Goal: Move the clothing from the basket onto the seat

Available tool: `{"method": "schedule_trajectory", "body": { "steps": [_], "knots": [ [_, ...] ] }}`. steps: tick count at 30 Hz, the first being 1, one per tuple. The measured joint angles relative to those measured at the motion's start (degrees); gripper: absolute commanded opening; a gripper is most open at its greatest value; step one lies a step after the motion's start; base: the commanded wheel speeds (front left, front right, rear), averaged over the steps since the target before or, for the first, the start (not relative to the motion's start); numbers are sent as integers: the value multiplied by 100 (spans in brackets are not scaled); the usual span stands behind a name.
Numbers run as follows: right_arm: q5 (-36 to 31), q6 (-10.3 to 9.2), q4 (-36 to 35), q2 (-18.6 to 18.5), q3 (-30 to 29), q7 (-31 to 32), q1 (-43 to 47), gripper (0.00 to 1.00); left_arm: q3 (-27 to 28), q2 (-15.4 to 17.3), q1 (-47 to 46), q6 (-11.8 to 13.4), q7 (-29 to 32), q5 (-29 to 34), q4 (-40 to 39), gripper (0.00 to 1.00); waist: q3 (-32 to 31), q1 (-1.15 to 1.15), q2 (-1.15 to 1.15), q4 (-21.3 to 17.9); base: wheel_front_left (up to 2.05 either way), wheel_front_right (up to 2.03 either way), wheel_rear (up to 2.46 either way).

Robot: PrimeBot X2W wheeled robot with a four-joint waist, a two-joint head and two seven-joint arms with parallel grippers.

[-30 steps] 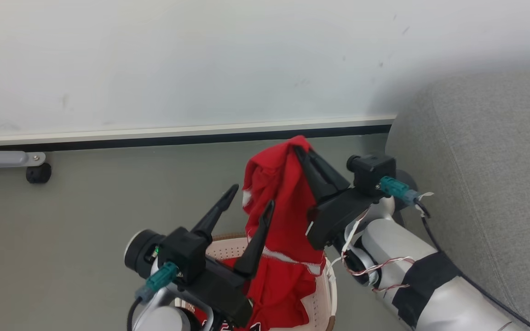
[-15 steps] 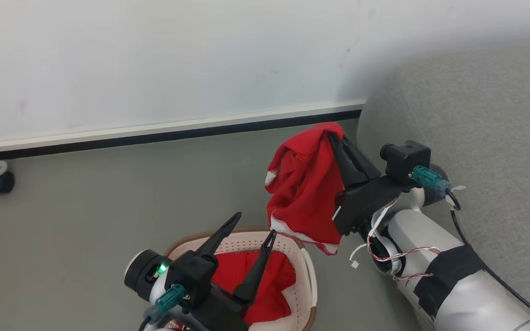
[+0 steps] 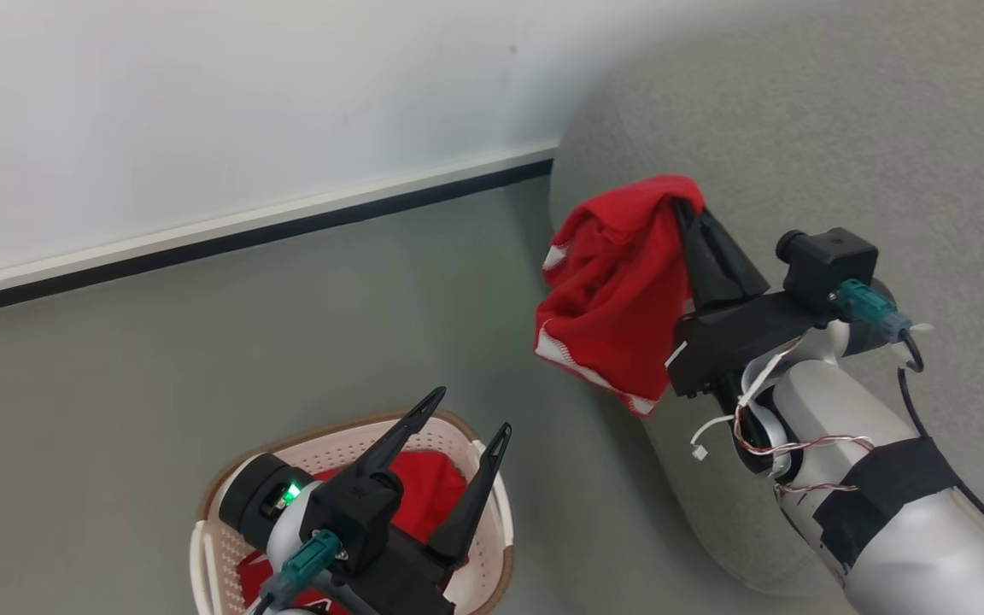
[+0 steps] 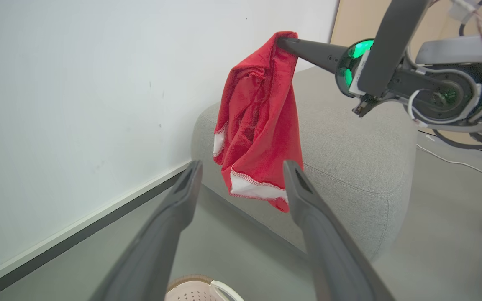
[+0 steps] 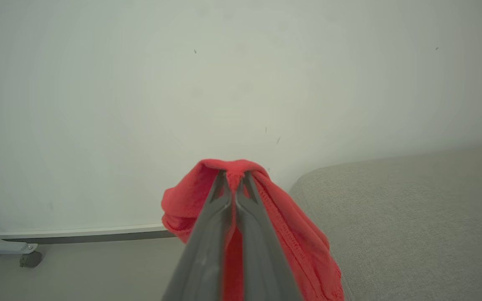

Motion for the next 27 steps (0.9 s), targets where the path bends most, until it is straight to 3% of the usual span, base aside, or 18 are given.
{"method": "schedule_trajectory", "body": {
  "steps": [12,27],
  "knots": [
    [-93,-75,-274,-350,-633,-22,-40,0,-107,43,-209,-7,212,166,-175,100,422,0,0,-654,0,0,0],
    [-235,-152,-267,-1154,-1730,-40,-1296,0,-236,145,-623,-104,492,324,-542,100,1141,1,0,-732,0,0,0]
  ]
}}
